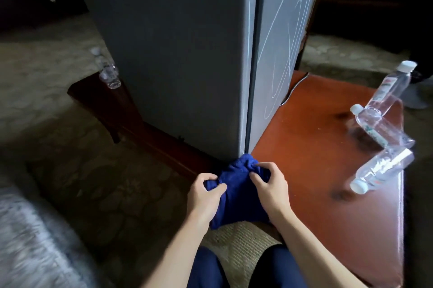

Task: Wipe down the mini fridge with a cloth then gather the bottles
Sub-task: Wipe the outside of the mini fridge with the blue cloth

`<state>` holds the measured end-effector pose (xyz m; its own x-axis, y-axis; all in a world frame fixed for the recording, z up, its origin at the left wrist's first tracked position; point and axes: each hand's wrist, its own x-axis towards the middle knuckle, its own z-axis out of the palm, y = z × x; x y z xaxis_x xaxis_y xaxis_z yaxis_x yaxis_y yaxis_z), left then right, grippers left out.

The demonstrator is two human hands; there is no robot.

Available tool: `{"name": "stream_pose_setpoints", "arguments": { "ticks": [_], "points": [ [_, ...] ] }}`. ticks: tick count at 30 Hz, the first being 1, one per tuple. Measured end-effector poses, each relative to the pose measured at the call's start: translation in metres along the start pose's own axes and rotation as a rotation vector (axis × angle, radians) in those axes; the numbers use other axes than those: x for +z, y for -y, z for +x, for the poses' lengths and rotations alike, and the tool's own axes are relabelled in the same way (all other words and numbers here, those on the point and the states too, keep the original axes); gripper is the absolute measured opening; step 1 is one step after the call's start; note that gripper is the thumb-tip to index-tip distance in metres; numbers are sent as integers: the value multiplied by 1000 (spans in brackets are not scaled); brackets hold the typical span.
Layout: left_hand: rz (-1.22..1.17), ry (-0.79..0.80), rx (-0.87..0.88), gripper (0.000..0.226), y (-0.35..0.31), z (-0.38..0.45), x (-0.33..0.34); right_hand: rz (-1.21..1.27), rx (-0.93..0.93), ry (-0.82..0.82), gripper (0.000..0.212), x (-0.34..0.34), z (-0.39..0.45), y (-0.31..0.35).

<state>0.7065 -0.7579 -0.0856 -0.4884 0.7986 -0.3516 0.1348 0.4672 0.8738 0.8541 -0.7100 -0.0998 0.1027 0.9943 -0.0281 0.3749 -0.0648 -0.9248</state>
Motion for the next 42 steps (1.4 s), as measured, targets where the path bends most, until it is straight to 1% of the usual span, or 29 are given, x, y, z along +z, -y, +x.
{"name": "stream_pose_setpoints", "arguments": {
  "ticks": [4,7,10,13,16,20,25,31,35,38,40,42],
  "points": [
    [-120,-34,-18,21,-10,-8,9,82,123,19,28,-12,9,6],
    [-237,-62,-33,24,-17,-14,18,159,157,40,37,-20,16,10],
    [-256,-100,-56,29,-19,-17,24,181,173,138,46,-23,19,9],
    [-231,-122,-59,29,-20,-18,26,223,209,205,46,-17,17,9],
    [-229,-137,-37,29,-22,-15,25,261,246,172,46,-2,16,11],
    [-249,-151,0,27,-31,-10,22,272,288,54,40,7,16,27],
    [-345,-155,84,26,-61,-17,10,292,204,-40,35,-7,19,76],
    [-508,-144,228,25,-125,-37,-5,265,-18,-111,32,-36,21,156],
    [-581,-158,355,22,-168,-46,-18,277,-205,-147,30,-55,22,203],
    [-546,-166,408,22,-184,-49,-25,249,-284,-177,28,-57,23,212],
    [-501,-179,421,24,-181,-48,-24,263,-289,-192,24,-53,22,203],
    [-440,-204,423,26,-167,-44,-18,275,-254,-185,21,-45,20,187]
  ]
}}
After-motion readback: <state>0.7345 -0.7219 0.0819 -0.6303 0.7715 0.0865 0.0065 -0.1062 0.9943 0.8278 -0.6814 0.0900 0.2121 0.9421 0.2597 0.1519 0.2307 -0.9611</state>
